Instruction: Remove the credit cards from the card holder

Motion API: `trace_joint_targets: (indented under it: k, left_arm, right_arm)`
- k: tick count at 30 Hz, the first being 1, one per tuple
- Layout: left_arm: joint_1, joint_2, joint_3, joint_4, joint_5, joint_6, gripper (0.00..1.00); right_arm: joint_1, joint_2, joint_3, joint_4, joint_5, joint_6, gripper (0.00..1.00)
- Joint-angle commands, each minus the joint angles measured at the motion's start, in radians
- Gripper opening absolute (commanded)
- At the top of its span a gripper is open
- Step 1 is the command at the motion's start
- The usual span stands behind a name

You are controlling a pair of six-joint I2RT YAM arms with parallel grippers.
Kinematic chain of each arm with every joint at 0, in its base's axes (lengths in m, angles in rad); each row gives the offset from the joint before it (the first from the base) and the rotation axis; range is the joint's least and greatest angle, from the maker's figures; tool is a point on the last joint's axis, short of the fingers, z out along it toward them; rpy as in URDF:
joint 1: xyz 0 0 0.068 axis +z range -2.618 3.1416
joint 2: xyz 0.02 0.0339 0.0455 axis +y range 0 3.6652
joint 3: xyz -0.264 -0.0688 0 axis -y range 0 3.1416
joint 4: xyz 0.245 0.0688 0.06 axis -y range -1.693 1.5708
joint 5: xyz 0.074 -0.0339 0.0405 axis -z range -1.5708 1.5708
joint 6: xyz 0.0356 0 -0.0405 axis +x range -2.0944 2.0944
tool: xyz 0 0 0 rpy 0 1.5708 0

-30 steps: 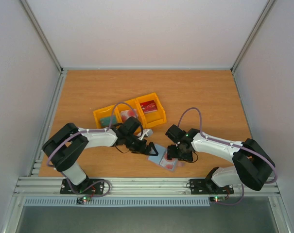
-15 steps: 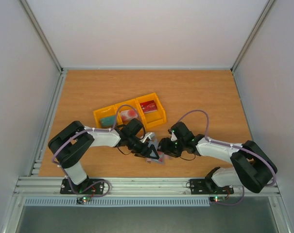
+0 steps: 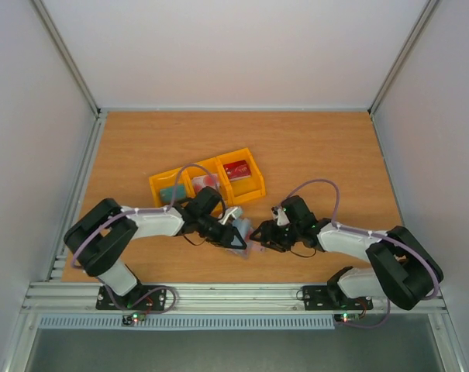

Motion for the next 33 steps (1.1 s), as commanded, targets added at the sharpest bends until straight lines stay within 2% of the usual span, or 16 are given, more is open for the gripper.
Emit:
trace_joint_targets:
  k: [1,3,5,7,9,12,16,19,23,26,29,31,33]
  left_arm:
    - [0.004,-0.095,-0.040,0.109,0.033,0.001,0.28]
    - [0.009,-0.122,-0.051,0.119,0.040,0.005,0.14]
    - [0.012,-0.156,-0.059,0.149,0.072,0.016,0.01]
    - [0.016,-0.213,-0.067,0.176,0.094,0.042,0.00]
    - [0.024,-0.284,-0.086,0.223,0.101,0.073,0.00]
    - [0.042,-0.389,-0.105,0.268,0.107,0.133,0.00]
    - [0.123,-0.491,-0.105,0.277,0.158,0.162,0.00]
    - [0.150,-0.577,-0.102,0.304,0.168,0.207,0.00]
    - [0.151,-0.666,-0.134,0.378,0.168,0.227,0.00]
    - [0.151,-0.718,-0.157,0.389,0.172,0.212,0.00]
    - [0.151,-0.754,-0.167,0.378,0.173,0.214,0.00]
    - [0.151,-0.769,-0.173,0.370,0.170,0.205,0.00]
    - [0.152,-0.779,-0.177,0.361,0.167,0.197,0.00]
  right_arm:
    - [-0.011,0.065,-0.024,-0.077,0.026,-0.026,0.58]
    - [-0.017,0.063,-0.020,-0.061,0.002,-0.049,0.60]
    - [-0.040,0.013,-0.056,0.065,-0.094,-0.052,0.63]
    - [-0.089,-0.077,-0.116,0.212,-0.213,-0.045,0.68]
    - [-0.111,-0.202,-0.121,0.250,-0.254,-0.061,0.72]
    - [-0.112,-0.383,-0.059,0.162,-0.252,-0.142,0.76]
    - [-0.112,-0.568,0.058,-0.086,-0.202,-0.284,0.80]
    - [-0.111,-0.678,0.109,-0.111,-0.206,-0.339,0.85]
    - [-0.067,-0.631,0.236,-0.178,-0.159,-0.443,0.87]
    - [0.058,-0.524,0.349,-0.231,-0.076,-0.532,0.89]
    - [0.155,-0.441,0.428,-0.244,-0.062,-0.593,0.86]
    - [0.196,-0.403,0.469,-0.240,-0.079,-0.623,0.71]
    - [0.221,-0.375,0.487,-0.231,-0.121,-0.623,0.53]
